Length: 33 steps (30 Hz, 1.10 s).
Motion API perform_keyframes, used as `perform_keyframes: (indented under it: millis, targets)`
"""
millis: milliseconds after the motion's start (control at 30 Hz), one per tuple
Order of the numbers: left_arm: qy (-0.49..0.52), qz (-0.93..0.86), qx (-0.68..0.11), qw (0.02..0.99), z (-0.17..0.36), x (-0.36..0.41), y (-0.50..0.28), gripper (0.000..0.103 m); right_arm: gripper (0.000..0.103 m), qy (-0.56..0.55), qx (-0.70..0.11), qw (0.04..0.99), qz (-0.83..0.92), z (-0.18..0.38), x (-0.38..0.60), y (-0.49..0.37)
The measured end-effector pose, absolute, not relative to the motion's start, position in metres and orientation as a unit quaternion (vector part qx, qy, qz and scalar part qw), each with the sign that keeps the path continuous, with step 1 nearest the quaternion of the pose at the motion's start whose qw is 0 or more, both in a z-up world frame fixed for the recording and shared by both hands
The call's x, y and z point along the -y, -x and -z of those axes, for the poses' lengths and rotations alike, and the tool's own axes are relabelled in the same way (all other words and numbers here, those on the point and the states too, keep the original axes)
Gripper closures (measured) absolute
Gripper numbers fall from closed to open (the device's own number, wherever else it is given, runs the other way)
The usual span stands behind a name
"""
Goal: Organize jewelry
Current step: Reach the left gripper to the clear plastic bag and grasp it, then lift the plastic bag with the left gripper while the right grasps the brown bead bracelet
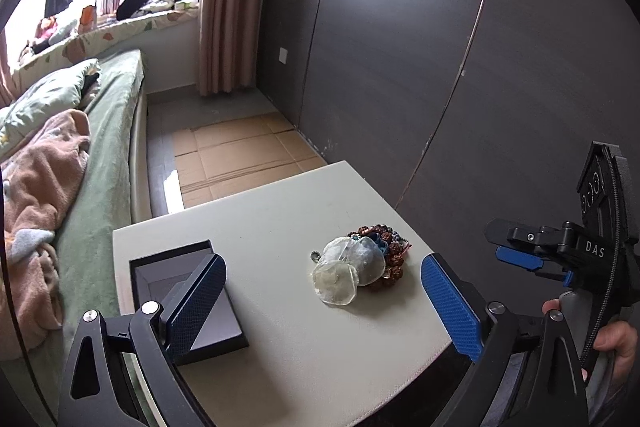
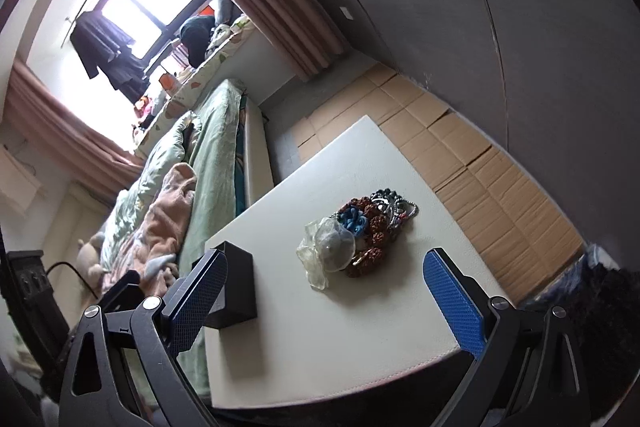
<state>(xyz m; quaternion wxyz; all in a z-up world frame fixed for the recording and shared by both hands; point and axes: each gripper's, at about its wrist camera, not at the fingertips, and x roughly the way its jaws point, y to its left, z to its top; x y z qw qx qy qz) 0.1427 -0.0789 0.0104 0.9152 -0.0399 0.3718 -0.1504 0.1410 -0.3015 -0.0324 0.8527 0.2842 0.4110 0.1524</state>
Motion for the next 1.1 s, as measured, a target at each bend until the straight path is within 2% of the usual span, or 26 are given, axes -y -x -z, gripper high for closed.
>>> perform_keyframes:
  millis: [167,333,467,567,633,733,833,867,900,933,1000,1100]
  targets:
    - [0.055,0.153,-0.414,0.896,0.011,0.09,-0.182,0.005,0.003,-0.307,-0.442,0.831,-0.14,0.046,0.306,-0.167]
    - [0.058,0.167,-0.451,0.875,0.032,0.108,-0.217,0.015,0.003,-0.334,-0.448,0.822,-0.111,0.056,0.317,-0.188]
    - [0.053,0.174,-0.482,0.857,0.054,0.12,-0.24,0.026,0.003,-0.342,-0.441,0.823,-0.103,0.071,0.32,-0.197]
    - [0.058,0.185,-0.497,0.846,0.074,0.125,-0.252,0.03,0.003,-0.35,-0.451,0.816,-0.093,0.09,0.322,-0.203]
    - [0.065,0.19,-0.507,0.838,0.086,0.127,-0.257,0.036,0.004,-0.346,-0.459,0.813,-0.09,0.099,0.321,-0.206]
    - [0.062,0.195,-0.518,0.83,0.102,0.131,-0.263,0.039,0.008,-0.353,-0.465,0.806,-0.096,0.106,0.32,-0.21]
    - [0.062,0.206,-0.53,0.821,0.112,0.135,-0.265,0.058,0.011,-0.362,-0.471,0.798,-0.101,0.114,0.317,-0.215]
    - [0.061,0.209,-0.534,0.817,0.115,0.136,-0.265,0.074,0.011,-0.363,-0.477,0.794,-0.101,0.117,0.316,-0.217]
    - [0.056,0.212,-0.538,0.814,0.118,0.138,-0.265,0.098,0.011,-0.365,-0.482,0.79,-0.104,0.12,0.314,-0.218]
    - [0.053,0.211,-0.539,0.813,0.118,0.137,-0.264,0.102,0.011,-0.368,-0.485,0.786,-0.109,0.123,0.312,-0.22]
    - [0.06,0.215,-0.523,0.823,0.111,0.133,-0.26,0.103,0.012,-0.37,-0.491,0.78,-0.118,0.126,0.306,-0.222]
    - [0.068,0.218,-0.499,0.836,0.094,0.127,-0.254,0.103,0.021,-0.363,-0.5,0.776,-0.126,0.133,0.298,-0.225]
